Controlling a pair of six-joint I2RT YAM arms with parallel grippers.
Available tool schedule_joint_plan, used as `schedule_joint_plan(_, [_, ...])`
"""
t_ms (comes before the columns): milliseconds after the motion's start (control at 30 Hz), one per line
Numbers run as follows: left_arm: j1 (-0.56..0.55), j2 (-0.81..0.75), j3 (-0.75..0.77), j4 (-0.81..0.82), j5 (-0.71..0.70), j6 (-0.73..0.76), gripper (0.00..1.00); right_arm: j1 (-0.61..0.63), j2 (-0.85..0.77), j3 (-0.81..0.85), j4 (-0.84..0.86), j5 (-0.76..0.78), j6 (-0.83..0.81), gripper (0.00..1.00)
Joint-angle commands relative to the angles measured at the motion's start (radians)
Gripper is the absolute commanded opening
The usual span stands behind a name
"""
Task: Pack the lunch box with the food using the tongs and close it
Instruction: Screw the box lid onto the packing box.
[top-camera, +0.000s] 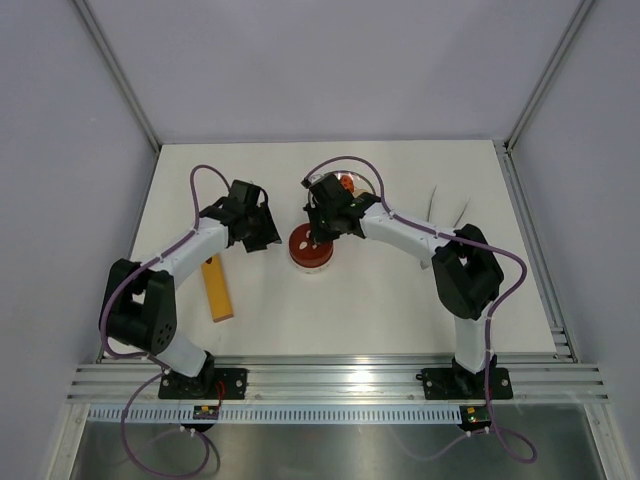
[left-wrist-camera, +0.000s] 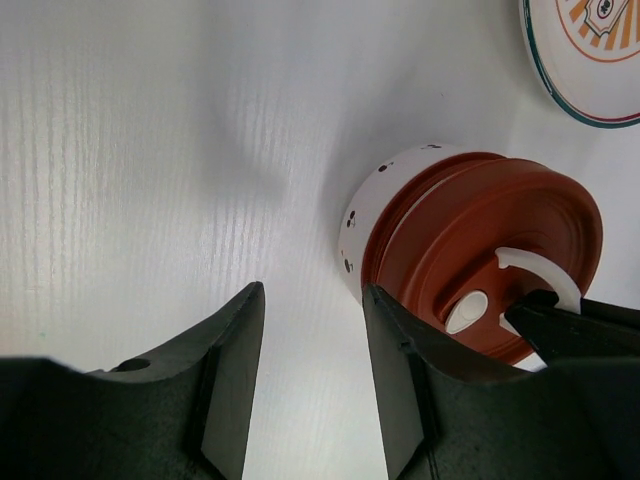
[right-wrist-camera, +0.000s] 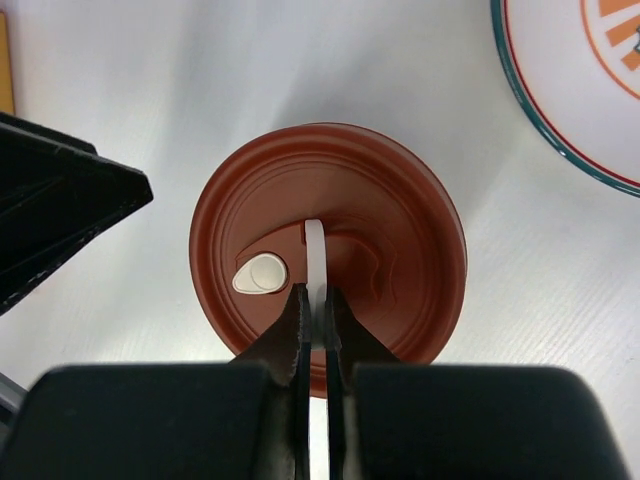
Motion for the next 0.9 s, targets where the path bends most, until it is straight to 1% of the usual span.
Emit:
schedule_joint_plan(0, [0.007, -0.039, 0.015, -0.006, -0.025, 0.018, 0.48, -0.026, -0.071, 0.021, 0.013, -0.021, 0.037, 0.0])
schedule_joint_plan(333, [0.007, -0.039, 0.012, -0.006, -0.026, 0.02, 0.48, -0.03, -0.021, 0.041, -0.002, -0.038, 0.041, 0.0])
schedule_joint_plan(467, [0.005, -0.036, 0.013, -0.006, -0.028, 0.021, 0.48, -0.03, -0.02, 0.029, 0.019, -0.084, 0.041, 0.0])
schedule_joint_plan(867, [0.005, -0.025, 0.017, -0.003, -0.02, 0.02, 0.48, -0.03, 0.006, 0.026, 0.01, -0.092, 0.04, 0.0])
